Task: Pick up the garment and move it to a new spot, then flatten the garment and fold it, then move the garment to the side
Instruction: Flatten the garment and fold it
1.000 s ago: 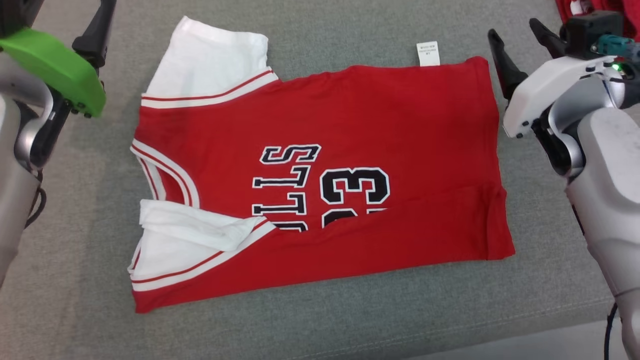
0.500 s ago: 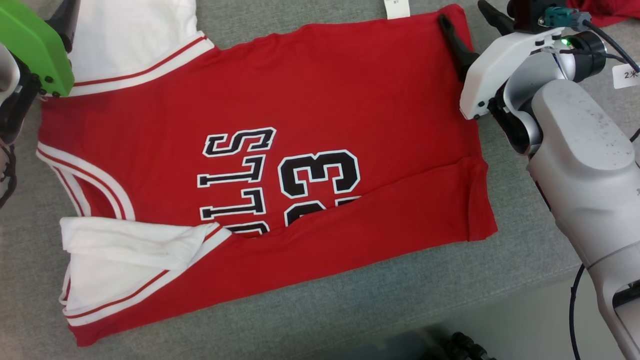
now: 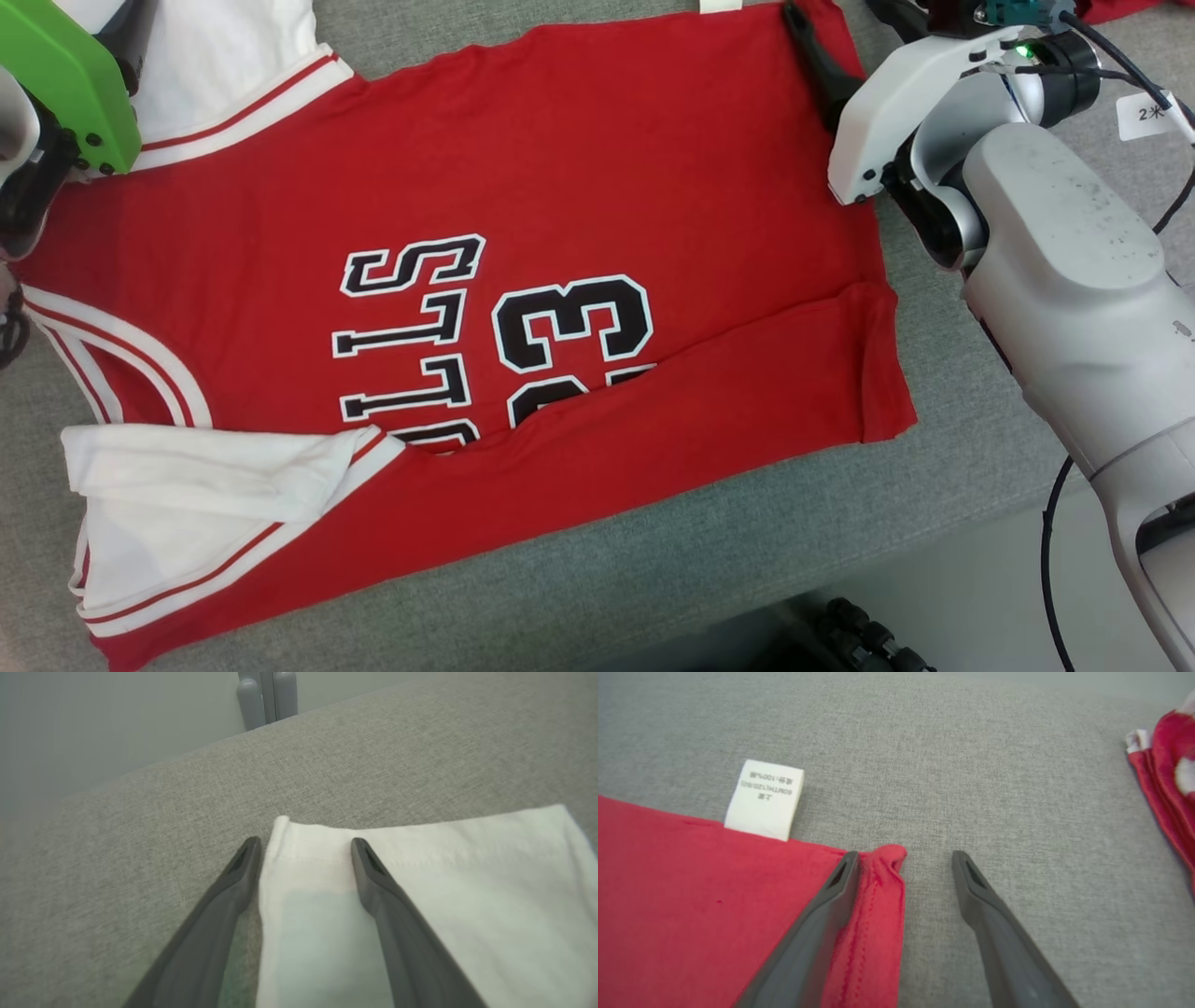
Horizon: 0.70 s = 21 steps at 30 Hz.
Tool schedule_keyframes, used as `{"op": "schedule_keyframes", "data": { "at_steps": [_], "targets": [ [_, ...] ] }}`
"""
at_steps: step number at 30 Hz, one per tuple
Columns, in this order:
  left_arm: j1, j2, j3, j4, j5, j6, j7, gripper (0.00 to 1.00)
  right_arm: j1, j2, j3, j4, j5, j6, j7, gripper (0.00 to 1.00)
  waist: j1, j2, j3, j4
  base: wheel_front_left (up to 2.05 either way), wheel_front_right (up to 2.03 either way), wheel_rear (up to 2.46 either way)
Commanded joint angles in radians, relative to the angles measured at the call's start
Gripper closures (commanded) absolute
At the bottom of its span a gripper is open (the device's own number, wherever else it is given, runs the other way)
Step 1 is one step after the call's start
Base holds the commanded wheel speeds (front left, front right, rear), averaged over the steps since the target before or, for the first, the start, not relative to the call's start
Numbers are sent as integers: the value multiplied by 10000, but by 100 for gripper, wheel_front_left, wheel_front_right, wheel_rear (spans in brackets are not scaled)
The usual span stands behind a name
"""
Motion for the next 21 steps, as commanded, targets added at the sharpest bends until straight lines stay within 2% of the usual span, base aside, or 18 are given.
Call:
{"op": "schedule_keyframes", "data": {
  "at_steps": [1,2,3,12,21],
  "targets": [
    [17,-77,-174,111,-152,17,89,55,142,72,256,89,164,10,175,65,-1,0,-12,-21,0,0,0],
    [-4,-66,-240,141,-218,17,66,72,132,47,347,50,244,10,216,100,-1,0,-16,-31,0,0,0],
    [-27,-58,-261,199,-330,17,-36,100,94,5,438,-14,322,8,200,100,-1,0,-22,-42,0,0,0],
    [-198,-123,-401,194,-997,17,-1108,100,-184,-380,664,-82,624,-1,-664,100,-1,0,-460,257,0,0,0],
    [707,104,-387,-989,-1791,17,-2797,100,620,-782,558,188,620,-1,-1901,100,-1,0,-1338,1083,0,0,0]
  ]
}}
